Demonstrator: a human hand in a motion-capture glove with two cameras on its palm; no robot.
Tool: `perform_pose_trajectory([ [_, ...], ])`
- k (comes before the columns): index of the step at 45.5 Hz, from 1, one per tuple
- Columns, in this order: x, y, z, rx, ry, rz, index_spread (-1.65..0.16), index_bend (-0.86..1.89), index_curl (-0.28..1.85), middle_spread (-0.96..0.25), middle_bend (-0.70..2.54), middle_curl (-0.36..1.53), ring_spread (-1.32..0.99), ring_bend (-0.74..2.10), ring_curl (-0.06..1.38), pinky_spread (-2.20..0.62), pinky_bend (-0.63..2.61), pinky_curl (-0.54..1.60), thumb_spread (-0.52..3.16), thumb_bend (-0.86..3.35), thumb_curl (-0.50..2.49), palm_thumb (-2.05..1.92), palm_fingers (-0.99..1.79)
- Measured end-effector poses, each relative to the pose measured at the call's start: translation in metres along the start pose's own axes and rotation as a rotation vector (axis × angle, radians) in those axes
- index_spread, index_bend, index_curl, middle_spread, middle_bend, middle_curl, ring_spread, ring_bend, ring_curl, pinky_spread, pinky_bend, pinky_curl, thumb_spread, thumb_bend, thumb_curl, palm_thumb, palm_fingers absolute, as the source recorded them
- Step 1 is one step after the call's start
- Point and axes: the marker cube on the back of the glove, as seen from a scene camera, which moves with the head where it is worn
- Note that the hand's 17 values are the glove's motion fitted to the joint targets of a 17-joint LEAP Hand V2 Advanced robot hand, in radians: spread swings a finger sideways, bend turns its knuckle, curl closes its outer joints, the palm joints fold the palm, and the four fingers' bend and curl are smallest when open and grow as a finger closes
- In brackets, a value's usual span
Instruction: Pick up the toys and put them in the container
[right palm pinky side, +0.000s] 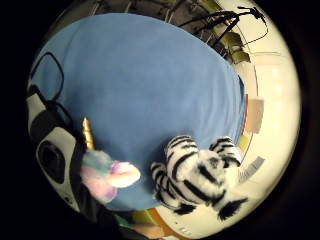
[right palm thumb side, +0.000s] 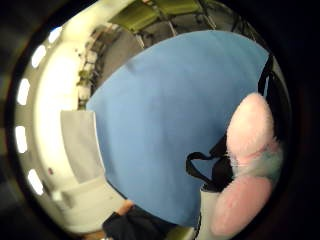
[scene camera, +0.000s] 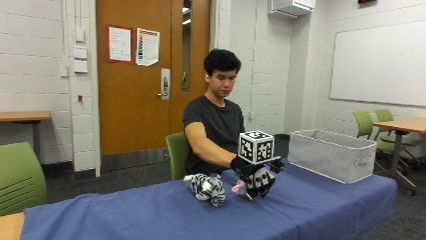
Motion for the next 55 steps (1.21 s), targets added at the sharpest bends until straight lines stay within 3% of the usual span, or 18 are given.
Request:
perform_pose_trajectory([
  [24,-0.099,0.012,-0.151,0.131,-0.045,-0.12,-0.45,0.34,1.43,-0.37,0.91,0.68,-0.4,1.17,0.51,-0.43,0.9,0.43,0.83,0.22,0.75,0.62,1.14],
  [36,-0.212,0.037,-0.227,0.228,-0.028,-0.291,-0.45,0.28,1.57,-0.36,0.93,0.7,-0.39,1.18,0.51,-0.43,0.89,0.42,0.83,0.22,0.85,0.6,1.13],
  [41,-0.276,0.064,-0.247,0.259,-0.035,-0.54,-0.45,0.26,1.62,-0.36,0.93,0.7,-0.39,1.19,0.51,-0.43,0.89,0.42,0.84,0.22,0.89,0.59,1.13],
  [46,-0.352,0.089,-0.262,0.261,-0.097,-0.653,-0.45,0.24,1.66,-0.35,0.93,0.7,-0.39,1.19,0.51,-0.43,0.88,0.42,0.85,0.22,0.92,0.58,1.13],
  [51,-0.404,0.089,-0.263,0.296,0.0,-0.578,-0.44,0.21,1.7,-0.35,0.93,0.7,-0.38,1.19,0.51,-0.43,0.88,0.42,0.86,0.22,0.96,0.57,1.13],
  [55,-0.453,0.108,-0.259,0.271,-0.056,-0.689,-0.44,0.2,1.72,-0.35,0.92,0.7,-0.39,1.19,0.51,-0.43,0.88,0.42,0.87,0.22,0.99,0.56,1.14],
])
